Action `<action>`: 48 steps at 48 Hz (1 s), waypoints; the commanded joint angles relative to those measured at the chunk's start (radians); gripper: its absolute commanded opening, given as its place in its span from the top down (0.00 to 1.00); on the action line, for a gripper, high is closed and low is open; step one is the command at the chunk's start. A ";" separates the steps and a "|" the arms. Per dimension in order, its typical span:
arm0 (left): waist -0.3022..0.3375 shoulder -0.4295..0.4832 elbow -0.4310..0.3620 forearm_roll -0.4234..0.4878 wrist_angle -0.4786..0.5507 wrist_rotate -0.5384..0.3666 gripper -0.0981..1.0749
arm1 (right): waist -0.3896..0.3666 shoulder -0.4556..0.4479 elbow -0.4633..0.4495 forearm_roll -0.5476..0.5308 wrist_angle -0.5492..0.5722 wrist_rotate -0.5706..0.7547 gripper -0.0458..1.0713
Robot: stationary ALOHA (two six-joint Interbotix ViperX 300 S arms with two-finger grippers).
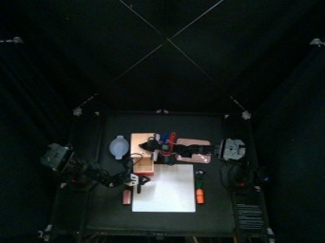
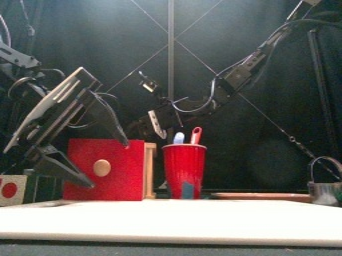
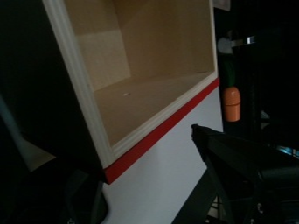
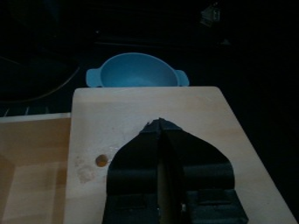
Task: Open drawer
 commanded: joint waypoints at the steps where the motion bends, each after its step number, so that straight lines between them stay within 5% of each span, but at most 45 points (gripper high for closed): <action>1: 0.002 -0.034 -0.018 0.003 0.008 0.003 0.06 | 0.005 -0.011 0.003 0.000 0.015 -0.002 0.95; 16: -0.009 -0.140 0.035 0.005 0.094 0.009 0.06 | 0.006 -0.015 0.008 -0.002 0.014 -0.002 0.95; 27: -0.009 -0.310 0.118 0.058 0.163 0.029 0.06 | 0.012 -0.044 0.012 0.000 0.015 -0.002 0.95; 48: 0.135 -0.701 0.204 0.586 0.124 0.314 0.06 | 0.074 -0.213 0.057 -0.002 0.015 0.000 0.95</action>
